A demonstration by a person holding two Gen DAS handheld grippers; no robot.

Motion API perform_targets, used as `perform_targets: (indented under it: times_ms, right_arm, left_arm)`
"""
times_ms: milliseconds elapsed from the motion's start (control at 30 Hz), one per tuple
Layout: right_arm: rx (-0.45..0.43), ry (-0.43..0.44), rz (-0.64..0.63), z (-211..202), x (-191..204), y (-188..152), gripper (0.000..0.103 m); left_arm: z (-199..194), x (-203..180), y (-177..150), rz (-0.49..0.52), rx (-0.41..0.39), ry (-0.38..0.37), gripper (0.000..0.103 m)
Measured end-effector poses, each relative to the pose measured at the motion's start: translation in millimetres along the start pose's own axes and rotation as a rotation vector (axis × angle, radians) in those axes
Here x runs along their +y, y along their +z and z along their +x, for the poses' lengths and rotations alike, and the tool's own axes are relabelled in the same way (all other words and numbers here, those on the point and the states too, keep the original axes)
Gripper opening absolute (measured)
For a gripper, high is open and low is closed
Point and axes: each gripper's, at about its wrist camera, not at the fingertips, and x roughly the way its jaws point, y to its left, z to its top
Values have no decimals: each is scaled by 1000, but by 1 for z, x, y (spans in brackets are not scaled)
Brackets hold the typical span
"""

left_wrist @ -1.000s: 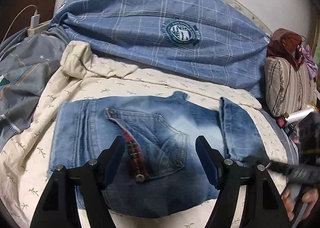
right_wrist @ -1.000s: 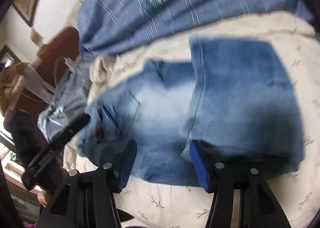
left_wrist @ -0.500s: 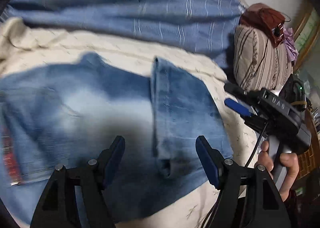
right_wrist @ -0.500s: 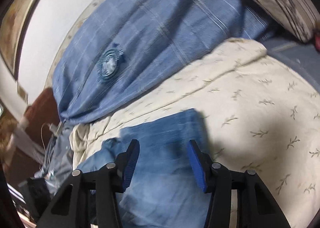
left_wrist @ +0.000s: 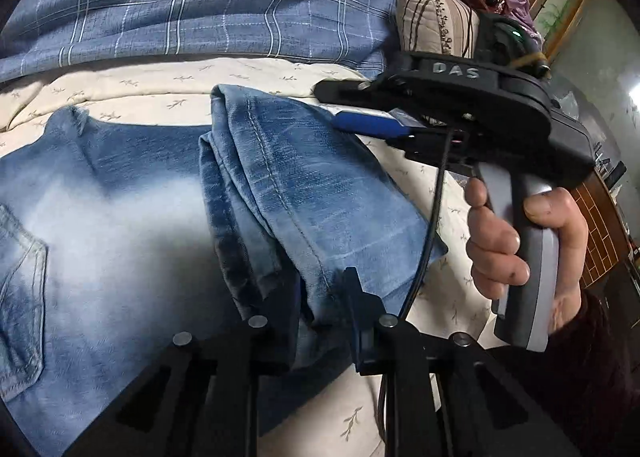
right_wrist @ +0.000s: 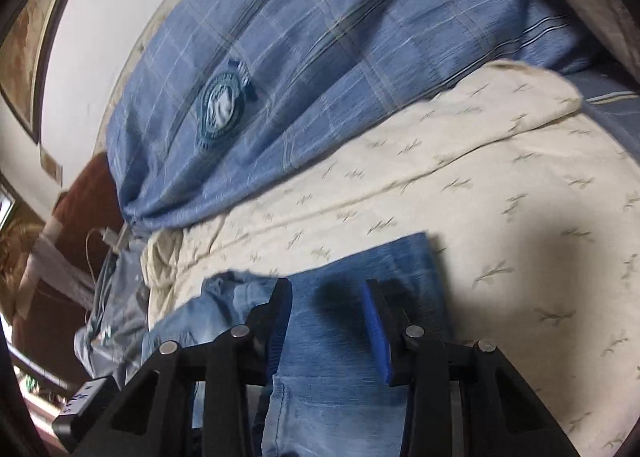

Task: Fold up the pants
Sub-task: 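Press the folded leg edge with the left gripper, then open it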

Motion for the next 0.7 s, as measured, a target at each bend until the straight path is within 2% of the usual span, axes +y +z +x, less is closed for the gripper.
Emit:
perform_targets:
  times_ms: [133, 200, 333, 567, 633, 700]
  right_arm:
    - [166, 2, 16, 41, -1, -14, 39]
    - [145, -36, -42, 40, 10, -18, 38]
    - [120, 15, -39, 25, 11, -23, 38]
    - [69, 59, -83, -16, 18, -45, 38]
    - [85, 42, -130, -16, 26, -55, 38]
    - [136, -23, -175, 0, 30, -64, 38]
  left_arm:
    - [-1, 9, -4, -21, 8, 58, 21]
    - [0, 16, -5, -41, 16, 73, 21]
    - [-10, 14, -7, -19, -2, 107, 21]
    - [-56, 26, -15, 22, -106, 198, 25]
    - [-67, 33, -14, 13, -129, 222, 28]
    - [-80, 44, -17, -3, -150, 248, 29]
